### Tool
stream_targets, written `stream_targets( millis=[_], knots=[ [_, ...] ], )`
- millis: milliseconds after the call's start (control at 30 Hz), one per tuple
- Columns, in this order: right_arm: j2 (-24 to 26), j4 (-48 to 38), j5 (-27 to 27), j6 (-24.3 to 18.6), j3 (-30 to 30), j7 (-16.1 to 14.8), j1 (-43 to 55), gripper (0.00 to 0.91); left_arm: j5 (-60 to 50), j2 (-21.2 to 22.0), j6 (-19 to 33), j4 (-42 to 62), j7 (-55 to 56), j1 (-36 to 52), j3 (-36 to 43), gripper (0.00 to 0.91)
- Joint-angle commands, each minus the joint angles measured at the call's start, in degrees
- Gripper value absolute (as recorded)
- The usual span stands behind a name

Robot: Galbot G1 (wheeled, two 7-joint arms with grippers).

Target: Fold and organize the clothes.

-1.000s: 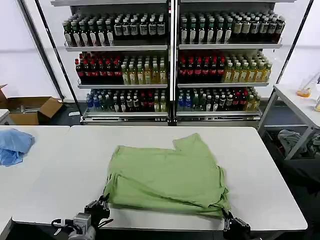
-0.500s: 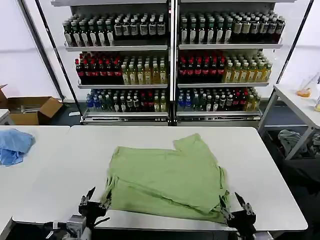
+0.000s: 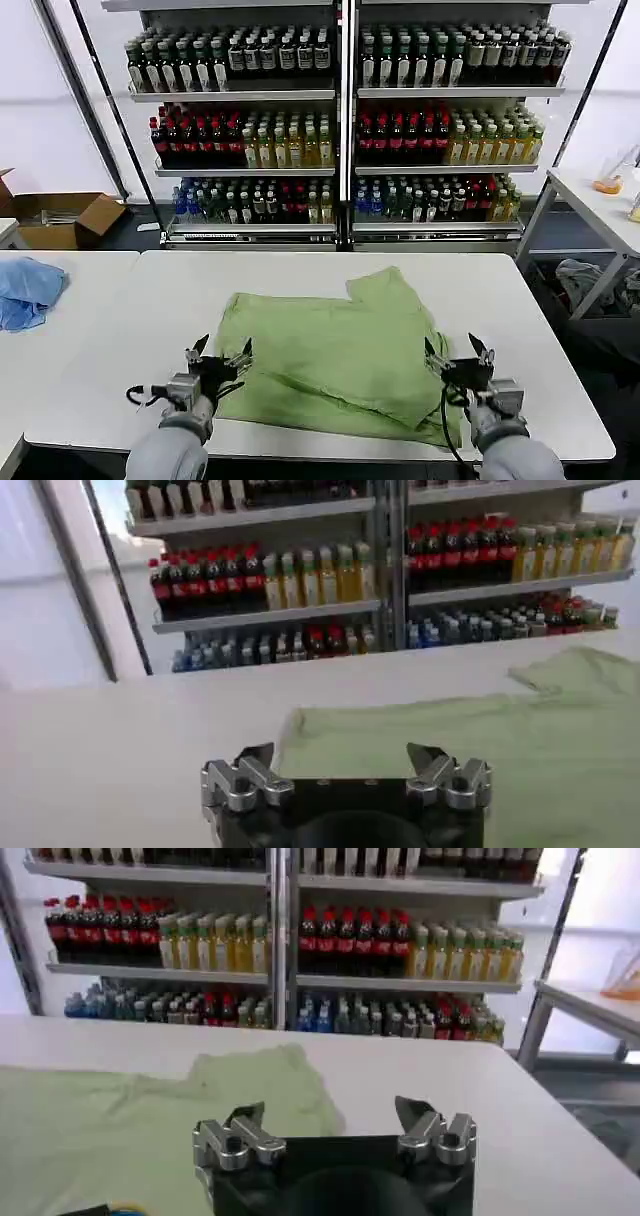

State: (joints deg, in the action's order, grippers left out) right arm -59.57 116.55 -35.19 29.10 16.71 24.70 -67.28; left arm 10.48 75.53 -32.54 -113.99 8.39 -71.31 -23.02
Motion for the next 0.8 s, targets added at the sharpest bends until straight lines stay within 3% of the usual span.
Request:
stream_targets(
  millis=[33,500,800],
  knots=[
    [-0.2,-14.7,-8.9,4.0,-9.8,3.7,22.8,0.907,1.1,0.3,-0.8,18.9,0.6,19.2,5.7,0.907],
    [-2.2,-34.5,-17.2,4.0,-16.3,4.1,37.6,0.907,0.5,4.0,-0.8,47.3,4.4,39.9,12.7,0.907],
    [-4.2,-38.5,-17.4,4.1,-17.5,3.2,39.8,0.907,0.4,4.2,-0.8,52.4,5.7,42.7,14.5,0.907]
  ],
)
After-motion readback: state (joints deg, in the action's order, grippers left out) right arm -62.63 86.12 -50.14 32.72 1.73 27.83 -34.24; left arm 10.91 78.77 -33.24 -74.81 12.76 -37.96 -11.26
